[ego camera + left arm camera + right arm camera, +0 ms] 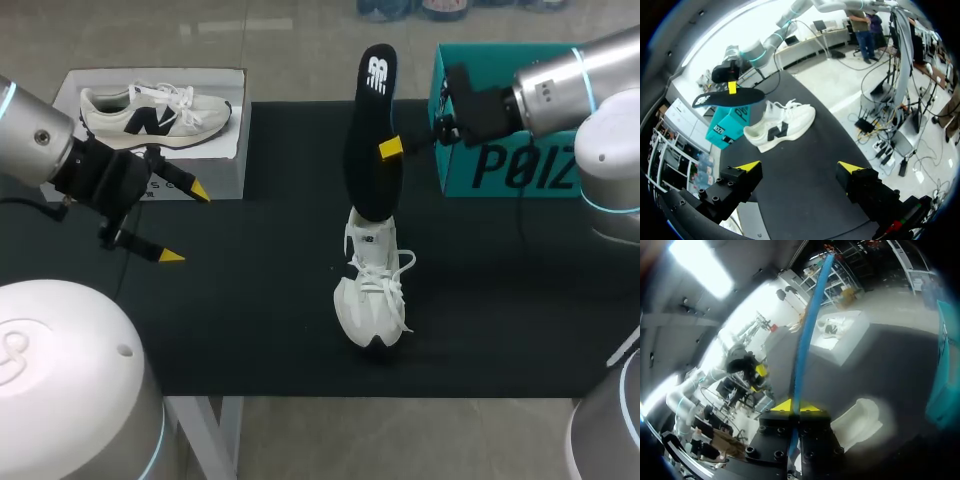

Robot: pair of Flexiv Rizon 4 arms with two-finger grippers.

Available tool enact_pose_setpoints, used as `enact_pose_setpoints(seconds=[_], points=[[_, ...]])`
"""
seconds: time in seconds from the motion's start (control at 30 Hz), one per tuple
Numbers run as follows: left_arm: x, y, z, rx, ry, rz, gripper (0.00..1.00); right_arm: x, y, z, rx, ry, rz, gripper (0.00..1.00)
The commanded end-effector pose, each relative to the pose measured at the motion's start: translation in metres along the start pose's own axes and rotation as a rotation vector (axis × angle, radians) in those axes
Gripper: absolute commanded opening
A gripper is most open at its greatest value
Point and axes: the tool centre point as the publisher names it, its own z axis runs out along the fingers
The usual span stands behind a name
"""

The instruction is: Take the shoe out of the shoebox, open the shoe tongue, remove and reinsert the insole, then place the shoe into the shoebox

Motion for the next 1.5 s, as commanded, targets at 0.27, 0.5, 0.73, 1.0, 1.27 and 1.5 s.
enact_pose_setpoints(seconds=[0.27,0.5,0.73,1.0,1.27,1.5], points=[[0.0,0.0,0.0,-0.003,0.003,0.0,1.0,-0.049,0.004,0.022,-0.035,0.119,-0.038,0.0],[0.0,0.0,0.0,-0.003,0.003,0.0,1.0,-0.068,0.004,0.028,-0.058,0.125,-0.039,0.0],[0.0,0.0,0.0,-0.003,0.003,0.0,1.0,-0.088,0.001,0.024,-0.069,0.087,-0.043,0.0],[0.0,0.0,0.0,-0.003,0.003,0.0,1.0,-0.103,-0.008,0.017,-0.09,0.061,-0.038,0.0],[0.0,0.0,0.0,-0.003,0.003,0.0,1.0,-0.109,-0.029,0.023,-0.098,0.062,-0.032,0.0],[0.0,0.0,0.0,-0.003,0.003,0.0,1.0,-0.107,-0.038,0.029,-0.085,0.061,-0.037,0.0]])
